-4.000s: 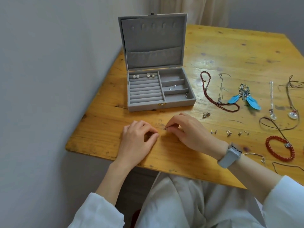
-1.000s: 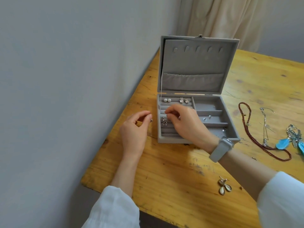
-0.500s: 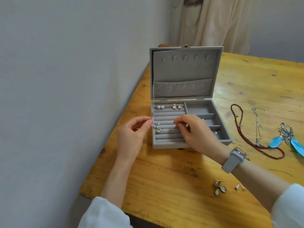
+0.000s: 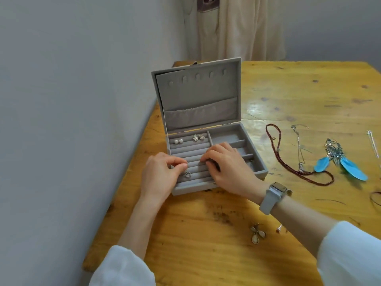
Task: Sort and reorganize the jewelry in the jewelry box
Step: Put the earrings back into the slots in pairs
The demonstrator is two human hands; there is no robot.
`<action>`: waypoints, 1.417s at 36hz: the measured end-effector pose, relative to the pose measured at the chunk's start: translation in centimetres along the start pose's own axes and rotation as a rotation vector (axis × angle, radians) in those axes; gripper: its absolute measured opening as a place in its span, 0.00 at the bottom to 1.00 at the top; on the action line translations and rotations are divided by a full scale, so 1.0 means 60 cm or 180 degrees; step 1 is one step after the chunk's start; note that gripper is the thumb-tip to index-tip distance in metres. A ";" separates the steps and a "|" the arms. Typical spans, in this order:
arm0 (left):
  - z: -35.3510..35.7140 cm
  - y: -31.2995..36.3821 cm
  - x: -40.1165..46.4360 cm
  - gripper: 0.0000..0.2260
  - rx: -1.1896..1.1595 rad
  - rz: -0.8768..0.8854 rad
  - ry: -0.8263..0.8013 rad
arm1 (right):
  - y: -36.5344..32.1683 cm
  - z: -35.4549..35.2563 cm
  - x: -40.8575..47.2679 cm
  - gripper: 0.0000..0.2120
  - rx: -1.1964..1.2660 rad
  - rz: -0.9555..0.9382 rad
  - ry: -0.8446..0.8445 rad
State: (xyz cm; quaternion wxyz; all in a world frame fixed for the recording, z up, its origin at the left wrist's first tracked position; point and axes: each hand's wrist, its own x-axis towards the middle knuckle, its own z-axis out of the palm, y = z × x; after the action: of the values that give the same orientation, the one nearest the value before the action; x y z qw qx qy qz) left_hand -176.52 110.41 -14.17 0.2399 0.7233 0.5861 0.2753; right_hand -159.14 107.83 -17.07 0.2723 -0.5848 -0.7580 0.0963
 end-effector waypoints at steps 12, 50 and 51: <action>0.008 -0.016 0.018 0.03 0.0226 -0.0260 0.0224 | 0.001 0.003 -0.002 0.10 -0.0051 -0.0049 0.0055; 0.022 -0.034 -0.062 0.19 0.0849 0.0947 0.0574 | -0.003 -0.019 -0.016 0.10 0.0498 -0.0119 0.0191; 0.025 -0.027 -0.070 0.19 0.0732 0.0977 0.0574 | -0.003 -0.025 -0.022 0.10 0.0563 -0.0117 0.0197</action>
State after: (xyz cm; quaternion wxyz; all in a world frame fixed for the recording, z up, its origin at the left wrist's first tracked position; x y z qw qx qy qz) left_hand -177.33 106.60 -16.86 0.0575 0.7991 0.5157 0.3036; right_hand -158.27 106.31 -16.14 0.3479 -0.5472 -0.7483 0.1397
